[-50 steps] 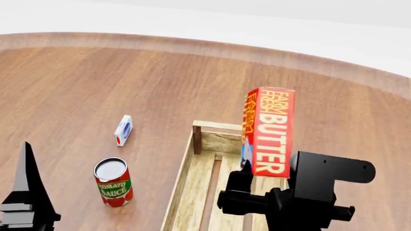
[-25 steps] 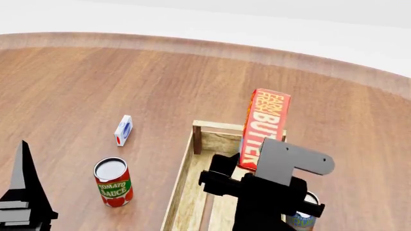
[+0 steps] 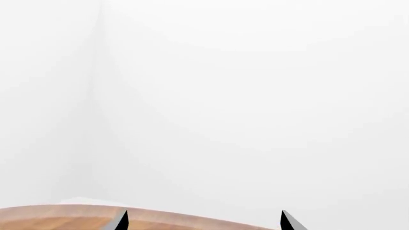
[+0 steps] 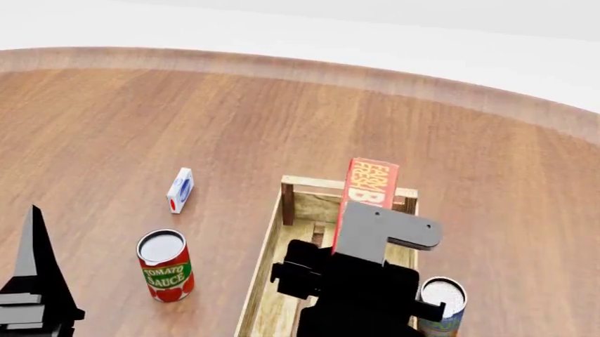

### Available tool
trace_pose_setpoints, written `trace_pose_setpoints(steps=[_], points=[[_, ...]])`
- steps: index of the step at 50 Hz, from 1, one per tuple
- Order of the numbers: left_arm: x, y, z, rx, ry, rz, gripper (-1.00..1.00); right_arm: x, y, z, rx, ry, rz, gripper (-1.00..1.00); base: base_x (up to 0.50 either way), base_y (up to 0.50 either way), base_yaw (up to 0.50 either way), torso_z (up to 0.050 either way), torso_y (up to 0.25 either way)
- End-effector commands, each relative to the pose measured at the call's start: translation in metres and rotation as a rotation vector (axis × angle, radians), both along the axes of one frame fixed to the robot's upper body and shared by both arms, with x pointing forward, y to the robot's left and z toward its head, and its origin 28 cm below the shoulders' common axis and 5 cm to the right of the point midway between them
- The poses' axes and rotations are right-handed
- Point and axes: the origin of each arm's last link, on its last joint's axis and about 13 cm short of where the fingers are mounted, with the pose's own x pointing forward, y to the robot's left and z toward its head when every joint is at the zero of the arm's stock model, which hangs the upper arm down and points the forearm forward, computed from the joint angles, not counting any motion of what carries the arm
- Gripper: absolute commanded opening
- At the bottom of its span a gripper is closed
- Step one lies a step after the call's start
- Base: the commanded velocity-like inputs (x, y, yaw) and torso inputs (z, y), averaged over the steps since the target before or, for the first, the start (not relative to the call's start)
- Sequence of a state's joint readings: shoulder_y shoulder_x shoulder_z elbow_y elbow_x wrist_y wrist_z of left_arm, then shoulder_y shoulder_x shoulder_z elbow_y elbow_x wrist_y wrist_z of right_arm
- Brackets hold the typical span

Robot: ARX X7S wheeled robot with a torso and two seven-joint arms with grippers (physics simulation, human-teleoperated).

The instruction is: Pick up the butter and put it in the tray.

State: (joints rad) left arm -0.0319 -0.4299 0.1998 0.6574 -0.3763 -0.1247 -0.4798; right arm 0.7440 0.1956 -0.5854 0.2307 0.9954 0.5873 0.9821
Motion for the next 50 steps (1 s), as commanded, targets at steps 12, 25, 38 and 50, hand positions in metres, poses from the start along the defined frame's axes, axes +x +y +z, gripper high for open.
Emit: trace_pose_setpoints(steps=[12, 25, 38, 50], points=[[0.001, 0.000, -0.001, 0.000, 0.002, -0.001, 1.00, 0.001, 0.010, -0.001, 0.001, 0.033, 0.065, -1.00, 0.00, 0.00, 0.00, 0.001, 0.002], [0.001, 0.001, 0.000, -0.003, 0.002, -0.001, 1.00, 0.001, 0.014, -0.014, 0.013, 0.060, 0.082, -1.00, 0.00, 0.00, 0.00, 0.000, 0.002], [0.001, 0.000, -0.001, 0.000, 0.003, 0.001, 1.00, 0.002, 0.013, -0.031, 0.028, 0.102, 0.082, -1.00, 0.00, 0.00, 0.00, 0.001, 0.002], [0.001, 0.000, 0.000, 0.000, 0.006, -0.002, 1.00, 0.001, 0.014, -0.038, 0.037, 0.124, 0.079, -1.00, 0.00, 0.00, 0.00, 0.000, 0.001]])
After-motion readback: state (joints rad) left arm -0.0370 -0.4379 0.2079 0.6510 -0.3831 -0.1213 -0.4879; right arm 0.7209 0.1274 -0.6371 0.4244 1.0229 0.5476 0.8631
